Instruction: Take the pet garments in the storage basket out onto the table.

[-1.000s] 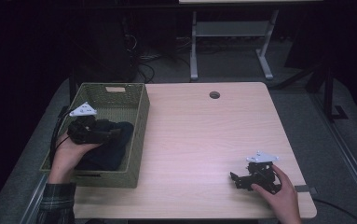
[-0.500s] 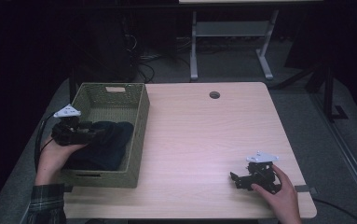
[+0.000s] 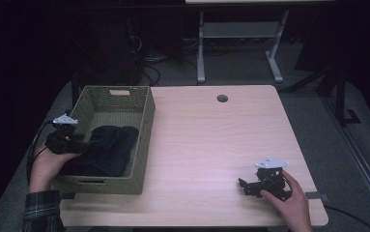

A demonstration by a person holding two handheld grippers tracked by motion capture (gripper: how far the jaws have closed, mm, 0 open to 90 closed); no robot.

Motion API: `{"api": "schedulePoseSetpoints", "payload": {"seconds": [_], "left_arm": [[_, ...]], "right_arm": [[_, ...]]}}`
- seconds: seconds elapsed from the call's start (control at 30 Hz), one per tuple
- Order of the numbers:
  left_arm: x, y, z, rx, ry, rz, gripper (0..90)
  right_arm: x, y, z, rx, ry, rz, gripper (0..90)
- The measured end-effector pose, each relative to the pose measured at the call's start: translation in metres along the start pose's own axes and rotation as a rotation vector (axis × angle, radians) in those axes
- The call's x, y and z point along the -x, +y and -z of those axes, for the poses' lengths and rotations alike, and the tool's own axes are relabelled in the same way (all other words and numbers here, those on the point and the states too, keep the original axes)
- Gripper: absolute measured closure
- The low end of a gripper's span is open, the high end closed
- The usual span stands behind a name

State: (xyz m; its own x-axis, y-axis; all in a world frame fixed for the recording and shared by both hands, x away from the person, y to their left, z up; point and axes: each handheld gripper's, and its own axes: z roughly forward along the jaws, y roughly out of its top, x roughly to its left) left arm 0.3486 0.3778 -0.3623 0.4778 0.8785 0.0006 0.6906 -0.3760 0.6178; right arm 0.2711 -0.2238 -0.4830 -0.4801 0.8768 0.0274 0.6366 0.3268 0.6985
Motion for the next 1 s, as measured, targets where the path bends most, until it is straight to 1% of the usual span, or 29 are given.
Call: {"api": "schedulePoseSetpoints", "payload": {"seconds": [0.07, 0.1, 0.17, 0.33, 0.43, 0.53, 0.57, 0.6, 0.7, 0.8, 0.87, 0.9, 0.93, 1.0], "left_arm": [[-0.002, -0.001, -0.003, -0.032, 0.002, 0.006, 33.0], [-0.002, -0.001, -0.003, -0.034, -0.003, 0.017, 33.1], [-0.002, -0.001, -0.004, -0.044, -0.001, 0.007, 34.2], [0.0, 0.0, -0.008, -0.08, 0.001, -0.001, 37.1], [0.001, 0.001, -0.01, -0.103, 0.002, -0.004, 41.0], [0.001, 0.002, -0.012, -0.13, 0.0, -0.017, 46.0], [0.001, 0.002, -0.014, -0.139, 0.011, -0.018, 46.7], [0.001, 0.002, -0.014, -0.148, 0.015, -0.022, 48.7], [0.002, 0.003, -0.017, -0.172, 0.01, -0.031, 55.1], [0.002, 0.003, -0.018, -0.186, 0.013, -0.024, 65.0], [0.002, 0.003, -0.018, -0.185, 0.017, -0.019, 72.7], [0.001, 0.003, -0.018, -0.184, 0.017, -0.018, 75.0], [0.001, 0.003, -0.017, -0.181, 0.015, -0.02, 77.2], [0.0, 0.004, -0.015, -0.154, 0.006, -0.003, 78.7]], "right_arm": [[0.0, 0.0, 0.0, 0.0, 0.0, 0.0, 0.4], [0.0, 0.0, 0.0, 0.0, 0.0, 0.0, 0.5], [0.0, 0.0, 0.0, 0.0, 0.0, 0.0, 0.5], [0.0, 0.0, 0.0, 0.0, -0.001, 0.0, 0.5], [0.0, 0.0, 0.0, 0.0, 0.0, 0.0, 0.4], [0.0, 0.0, 0.0, 0.0, -0.001, 0.0, 0.5], [0.0, 0.0, 0.0, 0.0, -0.001, 0.0, 0.5], [0.0, 0.0, 0.0, 0.0, 0.0, 0.0, 0.4], [0.0, 0.0, 0.0, 0.0, 0.0, 0.0, 0.4], [0.0, 0.0, 0.0, 0.0, 0.0, 0.0, 0.4], [0.0, 0.0, 0.0, 0.0, 0.0, 0.0, 0.4], [0.0, 0.0, 0.0, 0.0, 0.0, 0.0, 0.4], [0.0, 0.0, 0.0, 0.0, 0.0, 0.0, 0.4], [0.0, 0.0, 0.0, 0.0, 0.0, 0.0, 0.4]]}}
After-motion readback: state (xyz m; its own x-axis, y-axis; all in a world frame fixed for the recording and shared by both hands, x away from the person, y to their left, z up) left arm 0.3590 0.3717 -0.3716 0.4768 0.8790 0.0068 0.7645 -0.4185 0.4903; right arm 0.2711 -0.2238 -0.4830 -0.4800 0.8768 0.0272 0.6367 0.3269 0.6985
